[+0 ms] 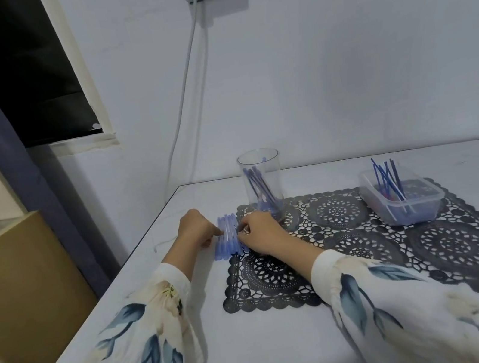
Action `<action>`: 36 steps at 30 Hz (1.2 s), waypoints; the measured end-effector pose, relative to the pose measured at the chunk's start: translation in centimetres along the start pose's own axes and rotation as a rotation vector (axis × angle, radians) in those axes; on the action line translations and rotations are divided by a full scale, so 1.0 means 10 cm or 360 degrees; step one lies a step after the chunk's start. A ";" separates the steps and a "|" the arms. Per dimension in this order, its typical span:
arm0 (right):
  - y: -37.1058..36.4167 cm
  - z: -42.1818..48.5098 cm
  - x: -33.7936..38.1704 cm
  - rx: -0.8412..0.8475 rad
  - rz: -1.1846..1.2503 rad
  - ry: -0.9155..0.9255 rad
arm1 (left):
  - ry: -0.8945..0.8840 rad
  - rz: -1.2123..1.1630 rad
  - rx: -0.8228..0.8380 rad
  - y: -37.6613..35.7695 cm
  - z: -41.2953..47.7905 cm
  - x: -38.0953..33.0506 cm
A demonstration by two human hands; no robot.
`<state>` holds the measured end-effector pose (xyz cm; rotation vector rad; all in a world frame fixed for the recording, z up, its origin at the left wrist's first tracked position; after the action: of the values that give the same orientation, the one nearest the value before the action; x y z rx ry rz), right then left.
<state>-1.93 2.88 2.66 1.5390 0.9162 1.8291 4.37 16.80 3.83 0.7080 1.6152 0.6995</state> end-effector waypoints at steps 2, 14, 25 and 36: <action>-0.01 0.00 0.02 0.0027 -0.0119 0.0014 | 0.0016 0.0073 -0.0028 0.00 0.01 0.01; 0.24 -0.18 0.11 0.0121 -0.0928 -0.0234 | -0.0059 -0.0323 -0.0230 0.20 0.03 -0.07; 1.17 -0.03 0.29 -0.0798 0.0515 0.0267 | -0.0968 -0.1330 -0.0639 0.58 -0.34 -1.10; 1.31 0.31 0.10 -0.0889 0.0285 0.0264 | -0.0927 -0.0724 -0.0600 0.34 -0.23 -1.32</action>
<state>0.95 -3.76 14.04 1.1563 0.2899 2.1291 4.16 8.64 15.01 0.2160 1.0114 0.3921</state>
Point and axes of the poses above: each hand's wrist, its own z-axis towards the middle knuckle, its own y-axis out of the back of the hand, x = y × z, the point moved 1 cm from there along z, towards the middle knuckle, and after that the axes turned 6 degrees about x, right-handed, at the moved point
